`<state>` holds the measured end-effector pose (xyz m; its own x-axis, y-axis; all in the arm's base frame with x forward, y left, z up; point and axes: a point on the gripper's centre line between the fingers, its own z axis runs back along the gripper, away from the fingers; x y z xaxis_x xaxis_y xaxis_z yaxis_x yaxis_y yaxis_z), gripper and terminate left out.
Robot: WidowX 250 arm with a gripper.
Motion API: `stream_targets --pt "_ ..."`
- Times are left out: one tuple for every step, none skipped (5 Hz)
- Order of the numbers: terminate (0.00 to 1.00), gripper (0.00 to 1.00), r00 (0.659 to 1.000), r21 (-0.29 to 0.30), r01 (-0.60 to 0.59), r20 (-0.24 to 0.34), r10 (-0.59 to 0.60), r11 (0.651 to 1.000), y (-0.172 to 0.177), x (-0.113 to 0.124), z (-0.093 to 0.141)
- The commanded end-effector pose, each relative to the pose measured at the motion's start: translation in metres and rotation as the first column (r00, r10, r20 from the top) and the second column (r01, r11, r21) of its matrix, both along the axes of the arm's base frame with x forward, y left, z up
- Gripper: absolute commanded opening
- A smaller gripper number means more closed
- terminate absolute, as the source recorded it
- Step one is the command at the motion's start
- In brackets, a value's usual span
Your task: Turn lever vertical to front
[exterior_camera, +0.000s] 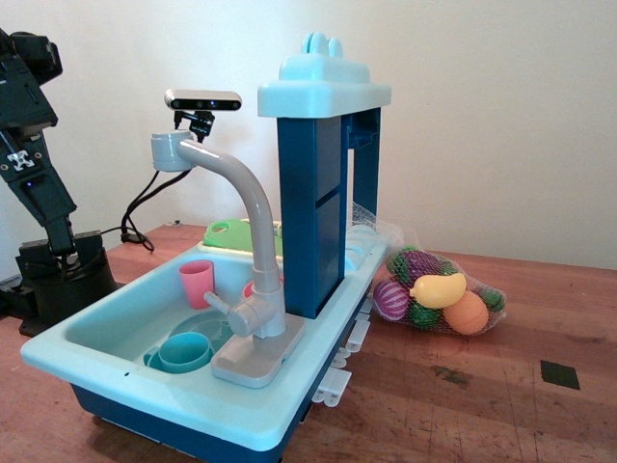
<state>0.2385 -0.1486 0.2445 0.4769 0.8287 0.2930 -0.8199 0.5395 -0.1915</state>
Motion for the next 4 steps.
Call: stream_targets --pt "0.0 1.0 0.999 -0.031 0.009 0.039 -0.008 0.999 0.0029 -0.0008 0.0153" --pt "0.0 1.0 0.999 -0.031 0.009 0.039 -0.008 0.999 0.0029 -0.0008 0.0153" --pt "0.0 1.0 0.999 -0.031 0.009 0.039 -0.008 0.999 0.0029 -0.0008 0.0153" --pt "1.0 1.0 0.999 -0.031 0.009 0.039 -0.008 0.999 0.0029 -0.0008 0.0153"
